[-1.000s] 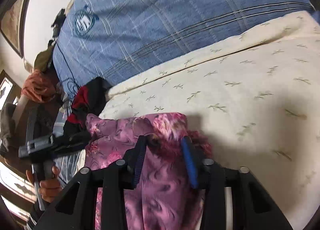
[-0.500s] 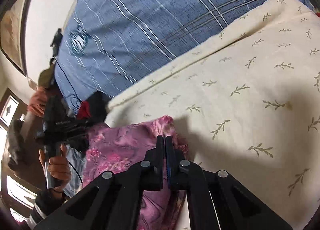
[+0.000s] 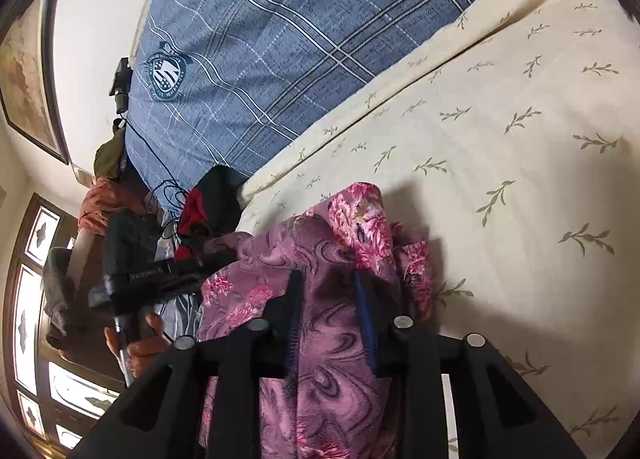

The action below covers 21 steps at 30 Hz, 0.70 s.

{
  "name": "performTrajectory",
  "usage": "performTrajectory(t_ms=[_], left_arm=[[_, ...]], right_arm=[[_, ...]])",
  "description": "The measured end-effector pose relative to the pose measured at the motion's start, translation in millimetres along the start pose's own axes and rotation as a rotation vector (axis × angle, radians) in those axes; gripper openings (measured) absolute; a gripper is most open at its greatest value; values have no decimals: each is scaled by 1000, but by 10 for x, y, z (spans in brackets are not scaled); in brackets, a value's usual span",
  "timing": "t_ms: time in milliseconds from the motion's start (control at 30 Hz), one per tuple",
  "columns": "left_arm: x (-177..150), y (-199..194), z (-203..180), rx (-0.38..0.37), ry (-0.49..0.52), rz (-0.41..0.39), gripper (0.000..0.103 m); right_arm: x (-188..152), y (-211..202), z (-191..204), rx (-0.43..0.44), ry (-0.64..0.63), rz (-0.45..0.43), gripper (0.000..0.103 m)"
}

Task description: Fold small clothes

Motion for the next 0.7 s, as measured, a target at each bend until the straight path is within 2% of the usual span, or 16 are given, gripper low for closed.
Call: performTrajectory(t_ms=[67,200,333,367,400,433,467,500,533,633,667,700], left_arm=[[101,-75,-62,1,19,-34,3],[152,2,-19,32,25,-20,2],[77,-63,73,-59,-26,-17,4],[47,-114,90,-91,-37,-22,11],[15,-152,101,-108,-40,-27,28],[-9,-181,97,-116,-37,-32,41],[-40,-209,90,-115,-29,-40,65],[-68,-215,75,-100,-14,-46,74],[-96,-198,55,-88,5,-46,74],[-182,19,0,-76,27,18,74],[-210,94,-1,-54,24,30,67],[-246,193,-12,-23,37,45,26]], right_arm=[[5,-14,15,27,13,14,40],[-21,2,9,51,31,27,45],[-41,-8,84,-2,-30,1,45],[-40,-35,82,2,-15,-5,47],[-44,-66,80,3,-7,-12,47],[-52,-123,79,-8,-11,-32,47],[-62,-176,72,-16,-18,-54,48],[-75,-225,56,-27,-24,-71,49],[-90,-271,25,-42,-18,-86,52],[-142,-282,-47,-62,5,-85,56],[-156,-238,-57,-74,6,-68,56],[-172,-180,-34,-73,-10,-54,56]])
Point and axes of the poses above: each gripper's, at about its wrist camera, not at the fingertips, and y roughly the way its jaws point, z to its left, x to its top, the point moved 4 cm from there along y, roughly the way its jaws point, and after that the axes turned 8 degrees about -x, right-handed, at the moved point
